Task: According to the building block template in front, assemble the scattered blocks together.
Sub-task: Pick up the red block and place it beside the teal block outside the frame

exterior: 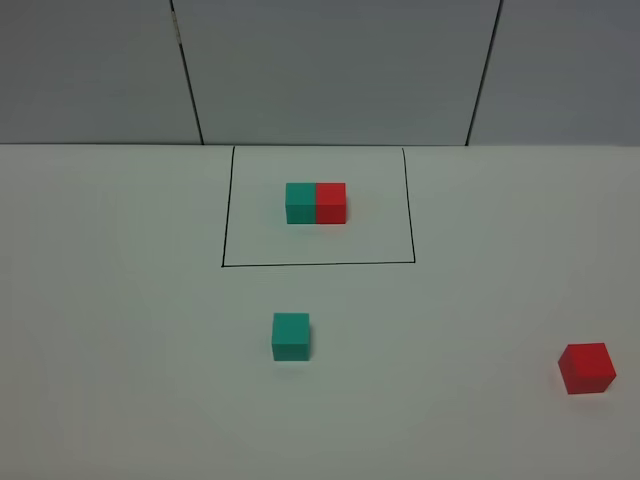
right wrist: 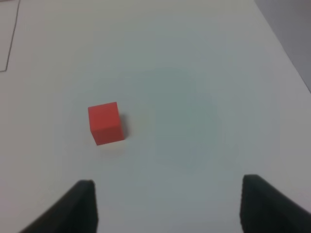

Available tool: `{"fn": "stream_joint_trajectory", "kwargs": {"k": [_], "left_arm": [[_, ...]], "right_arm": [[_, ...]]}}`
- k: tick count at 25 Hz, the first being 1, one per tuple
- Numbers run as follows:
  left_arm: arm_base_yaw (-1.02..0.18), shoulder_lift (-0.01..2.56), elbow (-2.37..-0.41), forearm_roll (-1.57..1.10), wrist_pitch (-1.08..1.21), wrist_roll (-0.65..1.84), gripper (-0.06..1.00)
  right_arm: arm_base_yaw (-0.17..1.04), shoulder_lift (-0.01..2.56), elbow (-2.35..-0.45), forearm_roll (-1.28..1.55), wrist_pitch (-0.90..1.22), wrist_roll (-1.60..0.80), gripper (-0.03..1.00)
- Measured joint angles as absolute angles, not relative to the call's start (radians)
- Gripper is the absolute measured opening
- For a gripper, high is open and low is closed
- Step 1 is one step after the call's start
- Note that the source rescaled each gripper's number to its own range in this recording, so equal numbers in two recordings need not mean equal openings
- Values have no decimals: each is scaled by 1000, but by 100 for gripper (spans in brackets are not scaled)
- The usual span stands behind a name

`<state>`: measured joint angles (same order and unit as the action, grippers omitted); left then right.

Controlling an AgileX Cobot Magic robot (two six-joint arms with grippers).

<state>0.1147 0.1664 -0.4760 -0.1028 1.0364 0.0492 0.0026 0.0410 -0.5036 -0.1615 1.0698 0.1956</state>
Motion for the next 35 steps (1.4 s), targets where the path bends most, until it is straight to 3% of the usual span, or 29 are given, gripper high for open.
{"fn": "stream_joint_trajectory", "kwargs": {"k": [14, 35], "left_arm": [[114, 79, -457, -118, 1063, 68, 87], [-23, -3, -456, -118, 1065, 67, 81]], "right_arm": [[3, 41, -504, -162, 1070, 196, 58], [3, 41, -504, -161, 1070, 195, 58]]}}
